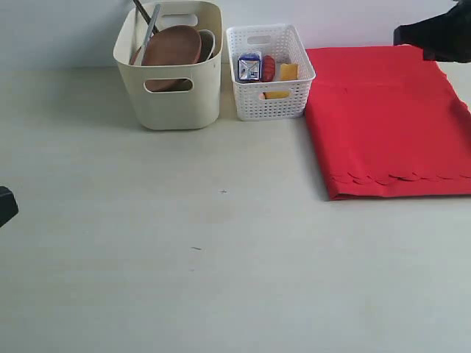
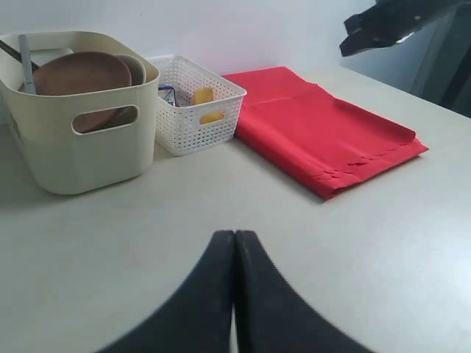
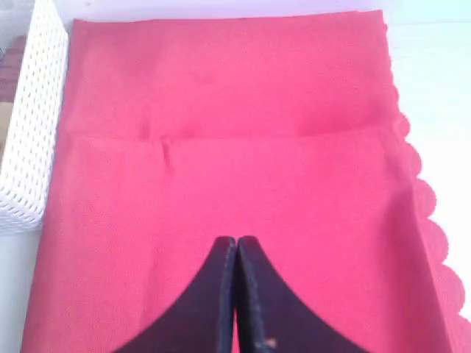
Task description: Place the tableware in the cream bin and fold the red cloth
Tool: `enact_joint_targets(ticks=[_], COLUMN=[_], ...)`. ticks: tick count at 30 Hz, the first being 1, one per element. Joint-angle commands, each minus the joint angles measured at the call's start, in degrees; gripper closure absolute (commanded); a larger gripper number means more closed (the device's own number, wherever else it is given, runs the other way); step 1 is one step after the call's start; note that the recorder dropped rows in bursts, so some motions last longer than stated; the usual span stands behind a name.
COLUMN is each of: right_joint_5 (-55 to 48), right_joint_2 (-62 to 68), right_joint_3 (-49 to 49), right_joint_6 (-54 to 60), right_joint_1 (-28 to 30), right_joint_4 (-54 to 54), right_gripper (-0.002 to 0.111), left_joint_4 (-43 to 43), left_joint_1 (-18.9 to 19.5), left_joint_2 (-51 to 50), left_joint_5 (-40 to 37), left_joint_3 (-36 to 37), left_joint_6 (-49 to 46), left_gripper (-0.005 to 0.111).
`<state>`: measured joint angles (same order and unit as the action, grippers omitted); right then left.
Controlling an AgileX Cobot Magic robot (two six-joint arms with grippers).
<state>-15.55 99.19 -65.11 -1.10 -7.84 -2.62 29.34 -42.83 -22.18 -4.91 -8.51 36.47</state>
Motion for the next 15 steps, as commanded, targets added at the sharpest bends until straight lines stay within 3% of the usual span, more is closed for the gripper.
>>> enact_joint_targets(ticks=[1, 7, 15], right_joint_5=[13.09, 26.02, 20.27], right_joint_2=[-7.24, -11.95, -12.04], right_joint_3=[11.77, 24.86, 27.78], right_joint_6=[-0.64, -0.64, -1.91], right_joint_1=[0.17, 0.17, 0.17], right_joint_4=[-2.71, -6.32, -6.44], right_gripper=[0.108, 0.108, 0.108], left_joint_4=[0.03, 0.03, 0.03], left_joint_1=[0.25, 0.25, 0.25], left_joint_2=[0.19, 0.19, 2.44], left_joint_5=[-0.05, -0.05, -0.05], left_joint_3=[0.33, 0.33, 0.33], left_joint_6=[-0.28, -0.28, -0.26], left_gripper=[0.106, 0.106, 0.106])
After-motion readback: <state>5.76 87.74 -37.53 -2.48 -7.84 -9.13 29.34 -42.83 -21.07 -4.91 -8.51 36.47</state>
